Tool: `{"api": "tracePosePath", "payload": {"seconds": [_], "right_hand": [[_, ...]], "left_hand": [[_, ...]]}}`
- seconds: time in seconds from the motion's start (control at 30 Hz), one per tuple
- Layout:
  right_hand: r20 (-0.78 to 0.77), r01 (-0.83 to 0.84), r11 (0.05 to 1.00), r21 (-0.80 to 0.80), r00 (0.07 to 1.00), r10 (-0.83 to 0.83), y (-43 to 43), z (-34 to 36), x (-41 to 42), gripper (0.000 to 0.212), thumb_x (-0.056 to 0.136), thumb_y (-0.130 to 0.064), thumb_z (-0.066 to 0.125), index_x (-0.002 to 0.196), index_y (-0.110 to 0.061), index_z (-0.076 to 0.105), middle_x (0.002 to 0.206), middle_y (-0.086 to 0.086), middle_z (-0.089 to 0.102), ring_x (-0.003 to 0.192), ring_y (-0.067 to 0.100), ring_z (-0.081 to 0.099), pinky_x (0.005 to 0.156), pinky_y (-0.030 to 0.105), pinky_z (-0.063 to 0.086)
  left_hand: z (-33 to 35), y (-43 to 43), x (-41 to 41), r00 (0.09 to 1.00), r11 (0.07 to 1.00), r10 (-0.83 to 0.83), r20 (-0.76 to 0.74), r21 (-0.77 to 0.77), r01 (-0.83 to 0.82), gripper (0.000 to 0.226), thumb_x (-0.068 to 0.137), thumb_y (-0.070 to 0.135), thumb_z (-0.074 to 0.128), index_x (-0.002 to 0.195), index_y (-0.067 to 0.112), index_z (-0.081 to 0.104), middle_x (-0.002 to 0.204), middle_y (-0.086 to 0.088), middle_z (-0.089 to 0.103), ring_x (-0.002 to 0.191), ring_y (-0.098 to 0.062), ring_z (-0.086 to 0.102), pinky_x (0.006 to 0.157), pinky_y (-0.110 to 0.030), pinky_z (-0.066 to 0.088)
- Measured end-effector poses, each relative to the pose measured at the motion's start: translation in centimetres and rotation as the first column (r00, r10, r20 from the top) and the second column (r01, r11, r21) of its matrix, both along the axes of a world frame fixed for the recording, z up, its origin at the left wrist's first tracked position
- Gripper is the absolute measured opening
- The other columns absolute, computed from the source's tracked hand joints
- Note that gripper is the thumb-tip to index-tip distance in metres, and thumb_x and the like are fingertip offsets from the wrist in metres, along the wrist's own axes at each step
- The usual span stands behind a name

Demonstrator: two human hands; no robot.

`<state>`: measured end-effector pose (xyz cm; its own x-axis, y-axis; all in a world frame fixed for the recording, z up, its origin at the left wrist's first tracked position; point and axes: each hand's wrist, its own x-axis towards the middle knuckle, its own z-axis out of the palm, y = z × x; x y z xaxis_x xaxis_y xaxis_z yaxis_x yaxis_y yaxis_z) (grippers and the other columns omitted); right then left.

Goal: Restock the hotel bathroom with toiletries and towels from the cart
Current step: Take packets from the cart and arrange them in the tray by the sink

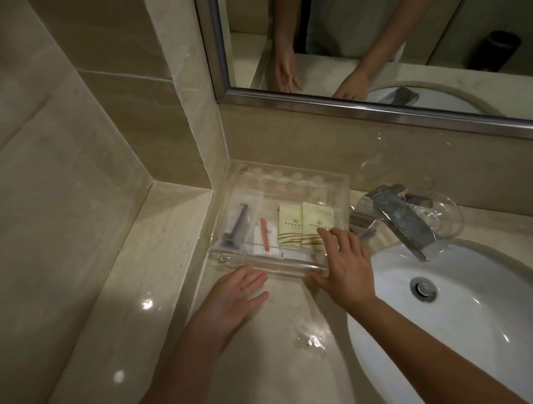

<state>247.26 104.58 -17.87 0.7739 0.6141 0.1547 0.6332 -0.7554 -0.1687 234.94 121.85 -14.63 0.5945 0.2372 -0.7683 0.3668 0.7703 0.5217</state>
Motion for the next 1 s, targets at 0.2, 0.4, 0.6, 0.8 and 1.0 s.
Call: {"api": "tracePosePath", "payload": {"seconds": [0.2, 0.4, 0.6, 0.8, 1.0], "right_hand": [[0.038, 0.026, 1.0, -0.001, 0.999, -0.026, 1.1, 0.0, 1.9, 0.095, 0.046, -0.038, 0.089, 0.127, -0.014, 0.046, 0.116, 0.012, 0.059, 0.104, 0.034, 0.056, 0.084, 0.044, 0.049], [0.062, 0.044, 0.999, -0.027, 0.997, -0.042, 1.8, 0.2, 2.4, 0.098, 0.043, -0.037, 0.091, 0.127, -0.014, 0.046, 0.112, 0.013, 0.061, 0.101, 0.035, 0.059, 0.081, 0.044, 0.051], [0.036, 0.005, 1.0, -0.004, 0.999, -0.005, 1.0, 0.1, 1.1, 0.085, 0.052, -0.034, 0.087, 0.126, -0.015, 0.048, 0.112, 0.012, 0.061, 0.104, 0.035, 0.058, 0.085, 0.044, 0.05], [0.061, -0.106, 0.992, 0.067, 0.993, 0.102, -0.9, 0.6, -0.7, 0.048, 0.061, -0.029, 0.083, 0.103, -0.017, 0.064, 0.104, 0.006, 0.062, 0.099, 0.029, 0.058, 0.079, 0.039, 0.049], [-0.035, -0.216, 0.967, 0.135, 0.974, 0.222, -3.8, 1.7, -2.6, 0.027, 0.065, -0.025, 0.081, 0.089, -0.018, 0.068, 0.097, 0.002, 0.064, 0.097, 0.026, 0.059, 0.076, 0.038, 0.049]], "left_hand": [[0.6, 1.0, 2.4, 0.999, 0.999, -0.035, 0.011, 0.01, 0.035, 0.043, 0.099, 0.015, 0.041, 0.138, -0.001, 0.033, 0.141, -0.02, 0.042, 0.129, -0.028, 0.044, 0.094, -0.043, 0.043], [0.3, 1.1, 3.4, 1.0, 1.0, -0.018, 0.006, 0.021, 0.018, 0.039, 0.098, 0.013, 0.042, 0.134, -0.002, 0.038, 0.14, -0.018, 0.044, 0.129, -0.026, 0.045, 0.096, -0.042, 0.041], [-0.1, 0.3, 2.0, 0.983, 0.955, -0.171, -0.073, 0.234, 0.184, 0.025, 0.097, 0.012, 0.047, 0.119, 0.004, 0.052, 0.121, -0.014, 0.059, 0.105, -0.02, 0.058, 0.086, -0.031, 0.047], [0.5, -1.4, 0.2, 0.92, 0.731, -0.335, -0.202, 0.561, 0.389, 0.009, 0.088, 0.011, 0.056, 0.091, 0.016, 0.062, 0.084, -0.001, 0.065, 0.074, -0.009, 0.061, 0.062, -0.02, 0.045], [1.6, -4.3, -3.9, 0.843, 0.416, -0.413, -0.345, 0.752, 0.511, 0.019, 0.09, 0.023, 0.052, 0.107, 0.019, 0.06, 0.099, 0.004, 0.06, 0.092, -0.011, 0.058, 0.081, -0.023, 0.046]]}}
